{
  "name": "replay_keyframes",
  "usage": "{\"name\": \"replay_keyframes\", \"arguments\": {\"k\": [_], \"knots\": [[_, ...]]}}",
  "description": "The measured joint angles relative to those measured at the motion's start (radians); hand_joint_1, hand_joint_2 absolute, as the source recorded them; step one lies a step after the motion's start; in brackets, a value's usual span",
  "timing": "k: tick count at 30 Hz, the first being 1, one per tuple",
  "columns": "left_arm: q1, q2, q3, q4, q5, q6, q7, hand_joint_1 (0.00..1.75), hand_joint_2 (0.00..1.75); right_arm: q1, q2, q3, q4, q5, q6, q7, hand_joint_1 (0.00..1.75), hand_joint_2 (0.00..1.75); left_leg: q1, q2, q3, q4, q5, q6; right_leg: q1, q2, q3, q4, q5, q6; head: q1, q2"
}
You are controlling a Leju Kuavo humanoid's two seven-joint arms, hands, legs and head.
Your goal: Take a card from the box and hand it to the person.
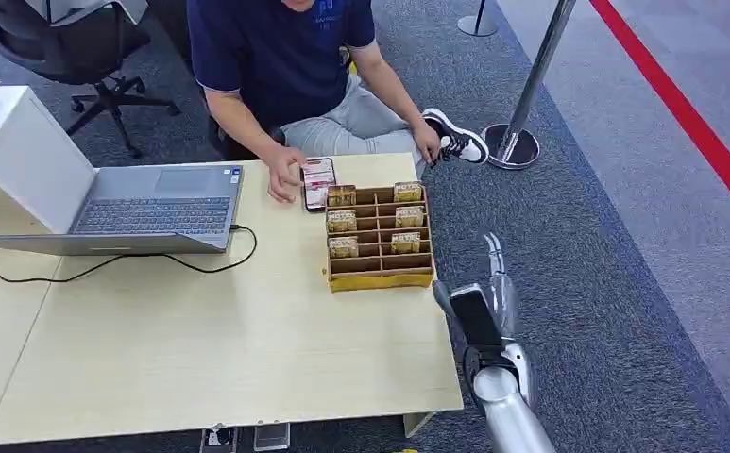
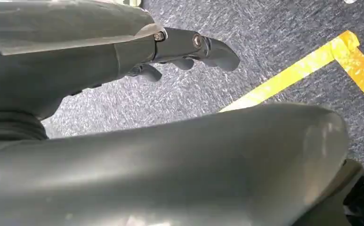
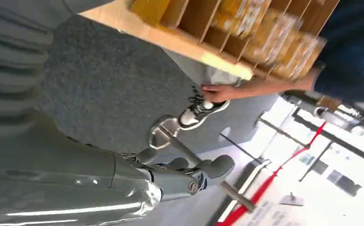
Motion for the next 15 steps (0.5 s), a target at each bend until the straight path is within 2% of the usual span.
{"name": "replay_keyframes", "arguments": {"k": [11,13,14,15], "knots": [[-0.014,0.0,-0.029,0.0,-0.026,-0.009,0.006,0.0,0.0,-0.108,-0.025,0.147,0.051,0.197,-0.023,0.076,0.0,1.75,0.0,0.0,0.0,0.0,0.0,0.0,0.0,0.0,0.0,0.0,0.0,0.0,0.001,0.0],[-0.017,0.0,-0.035,0.0,-0.029,-0.01,0.01,0.0,0.0,-0.141,-0.028,0.165,0.084,0.213,-0.026,0.089,0.21,1.75,0.0,0.0,0.0,0.0,0.0,0.0,0.0,0.0,0.0,0.0,0.0,0.0,0.001,0.0],[-0.018,0.0,-0.037,0.0,-0.031,-0.01,0.011,0.0,0.0,-0.159,-0.03,0.176,0.106,0.221,-0.032,0.095,0.51,1.75,0.0,0.0,0.0,0.0,0.0,0.0,0.0,0.0,0.0,0.0,0.0,0.0,0.0,0.0],[-0.02,0.0,-0.038,0.0,-0.032,-0.01,0.013,0.0,0.0,-0.173,-0.031,0.183,0.12,0.229,-0.038,0.102,1.29,1.75,0.0,0.0,0.0,0.0,0.0,0.0,0.0,0.0,0.0,0.0,0.0,0.0,-0.001,0.0]]}}
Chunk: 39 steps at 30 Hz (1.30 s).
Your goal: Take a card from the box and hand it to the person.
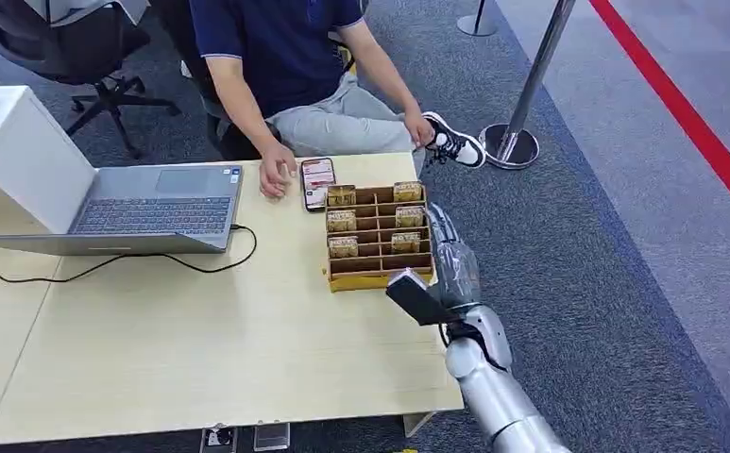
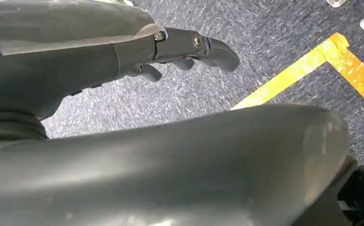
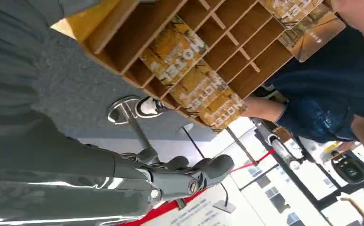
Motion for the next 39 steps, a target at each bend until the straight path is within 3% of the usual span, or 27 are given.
{"name": "replay_keyframes", "arguments": {"k": [2,5,7,15,17,18,19,20,21,22,32,36,39], "knots": [[-0.001,0.0,-0.002,0.0,-0.001,0.0,0.002,0.0,0.0,-0.024,-0.002,0.015,0.03,0.019,-0.019,0.018,1.57,1.75,0.0,0.0,0.0,0.0,0.0,0.0,0.0,0.0,0.0,0.0,0.0,0.0,0.001,0.0],[-0.003,0.0,-0.009,0.0,-0.003,0.002,0.002,0.0,0.0,-0.052,-0.005,0.032,0.062,0.048,-0.048,0.038,1.75,1.75,0.0,0.0,0.0,0.0,0.0,0.0,0.0,0.0,0.0,0.0,0.0,0.0,0.0,0.0],[-0.005,0.0,-0.014,0.0,-0.004,0.002,0.002,0.0,0.0,-0.065,-0.008,0.043,0.077,0.062,-0.055,0.045,1.75,1.75,0.0,0.0,0.0,0.0,0.0,0.0,0.0,0.0,0.0,0.0,0.0,0.0,0.001,0.0],[-0.013,0.0,-0.028,0.0,-0.016,0.027,0.002,0.0,0.0,-0.123,-0.011,0.069,0.144,0.076,-0.052,0.053,1.29,1.75,0.0,0.0,0.0,0.0,0.0,0.0,0.0,0.0,0.0,0.0,0.0,0.0,0.001,0.0],[-0.015,-0.001,-0.029,0.0,-0.016,0.029,0.005,0.0,0.0,-0.143,-0.01,0.076,0.168,0.088,-0.055,0.053,1.26,1.75,0.0,0.0,0.0,0.0,0.0,0.0,0.0,0.0,0.0,0.0,0.0,0.0,0.001,0.0],[-0.016,-0.001,-0.029,0.0,-0.016,0.029,0.006,0.0,0.0,-0.151,-0.01,0.08,0.178,0.093,-0.057,0.053,1.05,1.75,0.0,0.0,0.0,0.0,0.0,0.0,0.0,0.0,0.0,0.0,0.0,0.0,0.001,0.0],[-0.017,-0.001,-0.029,0.001,-0.016,0.03,0.007,0.0,0.0,-0.162,-0.008,0.085,0.188,0.098,-0.059,0.053,0.72,1.75,0.0,0.0,0.0,0.0,0.0,0.0,0.0,0.0,0.0,0.0,0.0,0.0,0.001,0.0],[-0.018,-0.001,-0.029,0.001,-0.015,0.03,0.008,0.0,0.0,-0.17,-0.008,0.089,0.199,0.104,-0.062,0.054,0.72,1.75,0.0,0.0,0.0,0.0,0.0,0.0,0.0,0.0,0.0,0.0,0.0,0.0,0.001,0.0],[-0.019,-0.001,-0.03,0.001,-0.014,0.03,0.008,0.0,0.0,-0.183,-0.005,0.093,0.213,0.112,-0.064,0.056,0.44,1.75,0.0,0.0,0.0,0.0,0.0,0.0,0.0,0.0,0.0,0.0,0.0,0.0,0.0,0.0],[-0.019,-0.001,-0.031,0.001,-0.014,0.03,0.009,0.0,0.0,-0.194,-0.002,0.096,0.225,0.114,-0.067,0.058,0.42,1.75,0.0,0.0,0.0,0.0,0.0,0.0,0.0,0.0,0.0,0.0,0.0,0.0,0.002,0.0],[-0.022,-0.001,-0.046,0.001,-0.013,0.037,0.019,0.0,0.0,-0.277,0.021,0.134,0.328,0.148,-0.088,0.072,0.52,1.75,0.0,0.0,0.0,0.0,0.0,0.0,0.0,0.0,0.0,0.0,0.0,0.0,0.002,0.0],[-0.021,-0.001,-0.046,0.001,-0.008,0.041,0.019,0.0,0.0,-0.29,0.03,0.138,0.354,0.147,-0.088,0.07,0.79,1.75,0.0,0.0,0.0,0.0,0.0,0.0,0.0,0.0,0.0,0.0,0.0,0.0,0.001,0.0],[-0.021,-0.001,-0.046,0.001,-0.006,0.045,0.019,0.0,0.0,-0.296,0.035,0.138,0.369,0.147,-0.088,0.07,0.86,1.75,0.0,0.0,0.0,0.0,0.0,0.0,0.0,0.0,0.0,0.0,0.0,0.0,0.001,0.0]]}}
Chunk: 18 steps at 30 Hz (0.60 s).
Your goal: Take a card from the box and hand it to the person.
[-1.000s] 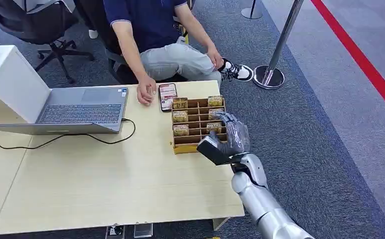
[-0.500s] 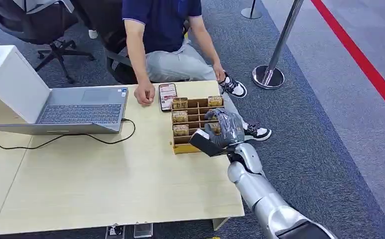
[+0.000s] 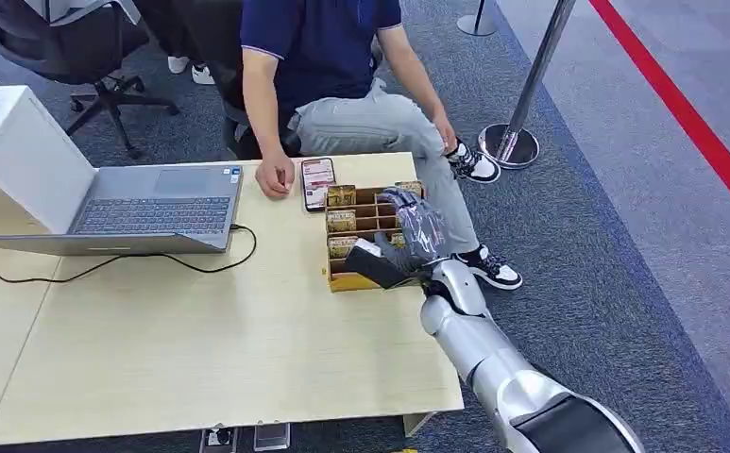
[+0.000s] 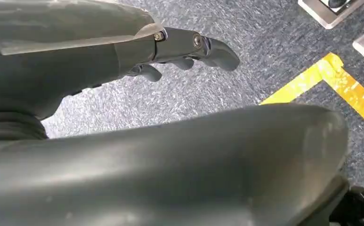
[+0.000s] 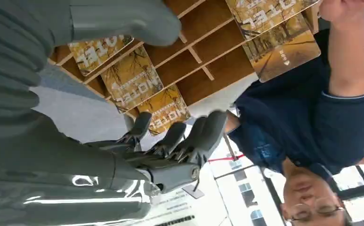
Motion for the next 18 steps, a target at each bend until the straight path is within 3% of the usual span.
{"name": "replay_keyframes", "arguments": {"k": [4,9,13,16,18], "knots": [[0.0,0.0,-0.003,0.0,0.002,0.002,0.0,0.0,0.0,-0.007,0.005,0.002,0.019,-0.001,-0.011,-0.002,0.87,1.75,0.0,0.0,0.0,0.0,0.0,0.0,0.0,0.0,0.0,0.0,0.0,0.0,0.0,0.0],[0.001,0.0,-0.006,0.0,0.004,0.003,0.0,0.0,0.0,-0.008,0.004,0.002,0.035,-0.014,-0.029,-0.014,1.08,1.75,0.0,0.0,0.0,0.0,0.0,0.0,0.0,0.0,0.0,0.0,0.0,0.0,0.0,0.0],[0.001,0.0,-0.012,0.0,0.005,0.003,0.0,0.0,0.0,-0.008,0.001,-0.003,0.042,-0.044,-0.029,-0.026,1.03,1.75,0.0,0.0,0.0,0.0,0.0,0.0,0.0,0.0,0.0,0.0,0.0,0.0,0.0,0.0],[0.001,0.0,-0.016,0.0,0.005,0.003,0.0,0.0,0.0,-0.008,-0.005,-0.005,0.042,-0.045,-0.03,-0.027,1.2,1.75,0.0,0.0,0.0,0.0,0.0,0.0,0.0,0.0,0.0,0.0,0.0,0.0,0.0,0.0],[0.002,0.0,-0.021,0.0,0.006,0.004,0.0,0.0,0.0,-0.008,-0.01,-0.006,0.041,-0.049,-0.029,-0.027,1.2,1.75,0.0,0.0,0.0,0.0,0.0,0.0,0.0,0.0,0.0,0.0,0.0,0.0,0.0,0.0]]}}
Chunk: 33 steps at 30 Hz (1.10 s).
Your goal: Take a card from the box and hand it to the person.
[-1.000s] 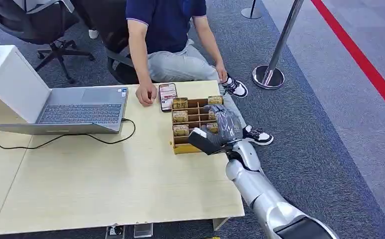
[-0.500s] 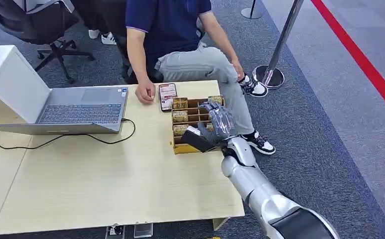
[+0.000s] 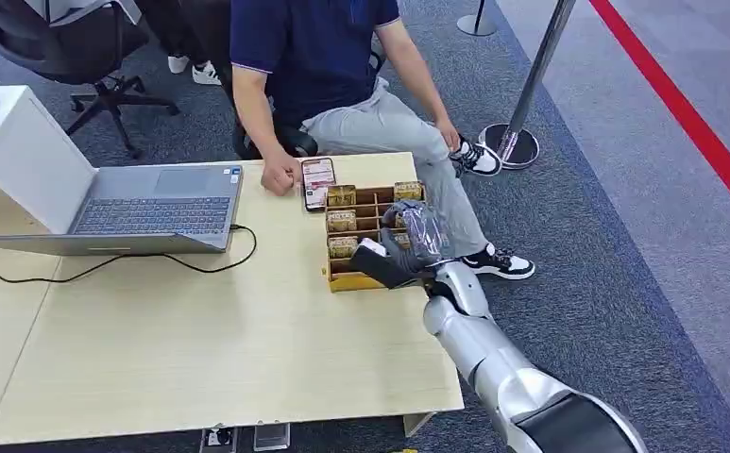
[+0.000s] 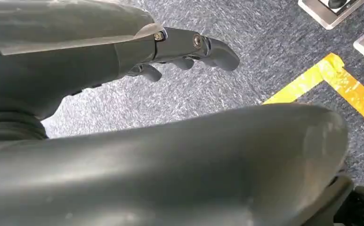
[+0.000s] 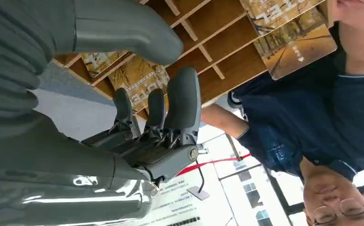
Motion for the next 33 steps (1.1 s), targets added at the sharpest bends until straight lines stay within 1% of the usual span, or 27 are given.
{"name": "replay_keyframes", "arguments": {"k": [1,3,6,7,9,10,11,12,14,15,17,18,19,20,21,23,28,31,33], "knots": [[0.0,0.0,-0.002,0.0,0.001,0.002,0.0,0.0,0.0,0.0,-0.003,-0.001,0.0,-0.008,0.0,0.0,1.26,1.75,0.0,0.0,0.0,0.0,0.0,0.0,0.0,0.0,0.0,0.0,0.0,0.0,0.0,0.0],[0.001,0.0,-0.003,0.001,0.004,0.006,-0.003,0.0,0.0,0.005,-0.01,-0.007,-0.002,-0.018,0.0,-0.006,1.24,1.75,0.0,0.0,0.0,0.0,0.0,0.0,0.0,0.0,0.0,0.0,0.0,0.0,0.0,0.0],[0.001,0.0,-0.004,0.002,0.009,0.008,-0.007,0.0,0.0,0.018,-0.023,-0.023,-0.009,-0.031,-0.002,-0.011,1.27,1.75,0.0,0.0,0.0,0.0,0.0,0.0,0.0,0.0,0.0,0.0,0.0,0.0,0.001,0.0],[0.001,0.0,-0.004,0.002,0.009,0.008,-0.008,0.0,0.0,0.022,-0.027,-0.026,-0.011,-0.034,-0.002,-0.013,1.31,1.75,0.0,0.0,0.0,0.0,0.0,0.0,0.0,0.0,0.0,0.0,0.0,0.0,0.0,0.0],[0.001,0.0,-0.005,0.003,0.01,0.008,-0.008,0.0,0.0,0.03,-0.035,-0.032,-0.013,-0.043,-0.002,-0.015,1.31,1.75,0.0,0.0,0.0,0.0,0.0,0.0,0.0,0.0,0.0,0.0,0.0,0.0,0.0,0.0],[0.001,0.0,-0.005,0.003,0.01,0.008,-0.008,0.0,0.0,0.034,-0.037,-0.034,-0.013,-0.047,-0.002,-0.015,1.34,1.75,0.0,0.0,0.0,0.0,0.0,0.0,0.0,0.0,0.0,0.0,0.0,0.0,0.0,0.0],[0.001,0.0,-0.005,0.004,0.01,0.008,-0.008,0.0,0.0,0.037,-0.04,-0.038,-0.014,-0.048,-0.002,-0.016,1.31,1.75,0.0,0.0,0.0,0.0,0.0,0.0,0.0,0.0,0.0,0.0,0.0,0.0,0.001,0.0],[0.001,0.0,-0.005,0.004,0.01,0.008,-0.008,0.0,0.0,0.039,-0.043,-0.04,-0.014,-0.048,-0.002,-0.019,1.31,1.75,0.0,0.0,0.0,0.0,0.0,0.0,0.0,0.0,0.0,0.0,0.0,0.0,0.0,0.0],[0.001,0.0,-0.006,0.004,0.01,0.008,-0.008,0.0,0.0,0.043,-0.046,-0.045,-0.014,-0.048,-0.002,-0.021,1.22,1.75,0.0,0.0,0.0,0.0,0.0,0.0,0.0,0.0,0.0,0.0,0.0,0.0,0.0,0.0],[0.001,0.0,-0.007,0.004,0.01,0.008,-0.008,0.0,0.0,0.045,-0.046,-0.046,-0.014,-0.048,-0.003,-0.021,1.22,1.75,0.0,0.0,0.0,0.0,0.0,0.0,0.0,0.0,0.0,0.0,0.0,0.0,0.0,0.0],[0.001,0.0,-0.009,0.005,0.01,0.008,-0.008,0.0,0.0,0.051,-0.047,-0.047,-0.014,-0.047,-0.003,-0.021,1.12,1.75,0.0,0.0,0.0,0.0,0.0,0.0,0.0,0.0,0.0,0.0,0.0,0.0,0.0,0.0],[0.001,0.0,-0.01,0.005,0.01,0.008,-0.01,0.0,0.0,0.053,-0.048,-0.047,-0.014,-0.044,-0.003,-0.021,1.1,1.75,0.0,0.0,0.0,0.0,0.0,0.0,0.0,0.0,0.0,0.0,0.0,0.0,0.0,0.0],[0.0,0.0,-0.01,0.005,0.01,0.007,-0.01,0.0,0.0,0.054,-0.048,-0.047,-0.014,-0.043,-0.003,-0.021,1.01,1.75,0.0,0.0,0.0,0.0,0.0,0.0,0.0,0.0,0.0,0.0,0.0,0.0,0.0,0.0],[0.0,0.0,-0.011,0.005,0.01,0.006,-0.011,0.0,0.0,0.055,-0.049,-0.047,-0.014,-0.042,-0.003,-0.021,0.89,1.75,0.0,0.0,0.0,0.0,0.0,0.0,0.0,0.0,0.0,0.0,0.0,0.0,0.0,0.0],[0.0,0.0,-0.012,0.005,0.01,0.005,-0.011,0.0,0.0,0.055,-0.05,-0.046,-0.014,-0.038,-0.003,-0.021,0.89,1.75,0.0,0.0,0.0,0.0,0.0,0.0,0.0,0.0,0.0,0.0,0.0,0.0,0.0,0.0],[-0.001,0.0,-0.015,0.005,0.009,0.004,-0.011,0.0,0.0,0.056,-0.05,-0.045,-0.014,-0.029,-0.003,-0.02,0.72,1.75,0.0,0.0,0.0,0.0,0.0,0.0,0.0,0.0,0.0,0.0,0.0,0.0,0.001,0.0],[-0.002,-0.001,-0.019,0.005,0.006,-0.001,-0.011,0.0,0.0,0.057,-0.049,-0.043,-0.014,-0.025,-0.003,-0.018,0.68,1.75,0.0,0.0,0.0,0.0,0.0,0.0,0.0,0.0,0.0,0.0,0.0,0.0,0.0,0.0],[-0.002,-0.002,-0.022,0.005,0.006,-0.002,-0.011,0.0,0.0,0.058,-0.048,-0.043,-0.017,-0.025,-0.003,-0.018,0.72,1.75,0.0,0.0,0.0,0.0,0.0,0.0,0.0,0.0,0.0,0.0,0.0,0.0,0.0,0.0],[-0.003,-0.003,-0.026,0.005,0.006,-0.002,-0.011,0.0,0.0,0.058,-0.048,-0.045,-0.025,-0.03,0.001,-0.019,0.79,1.75,0.0,0.0,0.0,0.0,0.0,0.0,0.0,0.0,0.0,0.0,0.0,0.0,0.0,0.0]]}}
